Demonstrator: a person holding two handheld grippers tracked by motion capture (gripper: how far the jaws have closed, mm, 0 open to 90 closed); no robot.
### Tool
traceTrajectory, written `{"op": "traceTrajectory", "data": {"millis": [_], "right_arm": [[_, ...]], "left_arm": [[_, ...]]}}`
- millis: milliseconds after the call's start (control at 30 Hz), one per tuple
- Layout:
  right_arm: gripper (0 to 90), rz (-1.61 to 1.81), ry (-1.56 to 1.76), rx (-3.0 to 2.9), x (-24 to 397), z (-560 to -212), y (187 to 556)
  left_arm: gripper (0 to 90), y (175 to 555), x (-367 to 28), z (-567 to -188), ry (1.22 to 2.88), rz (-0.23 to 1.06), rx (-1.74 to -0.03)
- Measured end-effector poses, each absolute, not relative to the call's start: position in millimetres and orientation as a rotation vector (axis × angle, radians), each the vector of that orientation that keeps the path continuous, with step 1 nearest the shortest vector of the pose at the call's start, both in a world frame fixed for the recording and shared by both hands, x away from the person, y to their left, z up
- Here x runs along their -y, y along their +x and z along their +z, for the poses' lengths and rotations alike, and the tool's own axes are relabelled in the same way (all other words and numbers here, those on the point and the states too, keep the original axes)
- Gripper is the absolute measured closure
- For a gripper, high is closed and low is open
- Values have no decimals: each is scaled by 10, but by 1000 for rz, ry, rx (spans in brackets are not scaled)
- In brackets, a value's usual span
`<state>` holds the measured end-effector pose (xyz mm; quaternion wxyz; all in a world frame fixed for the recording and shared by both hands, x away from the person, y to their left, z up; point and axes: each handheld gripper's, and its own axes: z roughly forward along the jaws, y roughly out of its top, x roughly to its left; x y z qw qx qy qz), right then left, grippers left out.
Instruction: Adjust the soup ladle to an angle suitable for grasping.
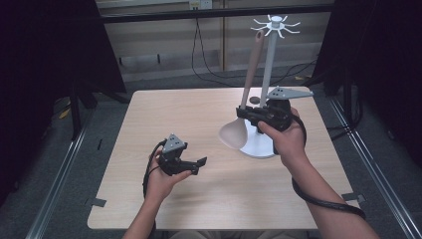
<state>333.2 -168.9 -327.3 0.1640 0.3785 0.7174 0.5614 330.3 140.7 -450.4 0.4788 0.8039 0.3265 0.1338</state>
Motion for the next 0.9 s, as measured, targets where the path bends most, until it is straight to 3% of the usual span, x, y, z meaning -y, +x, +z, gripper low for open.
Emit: {"op": "traceTrajectory", "data": {"millis": [900], "right_arm": [[814, 1570, 1134, -2045, 1787, -3357, 3449]], "left_arm": [[88, 3307, -1441, -4505, 1968, 336, -803]]}}
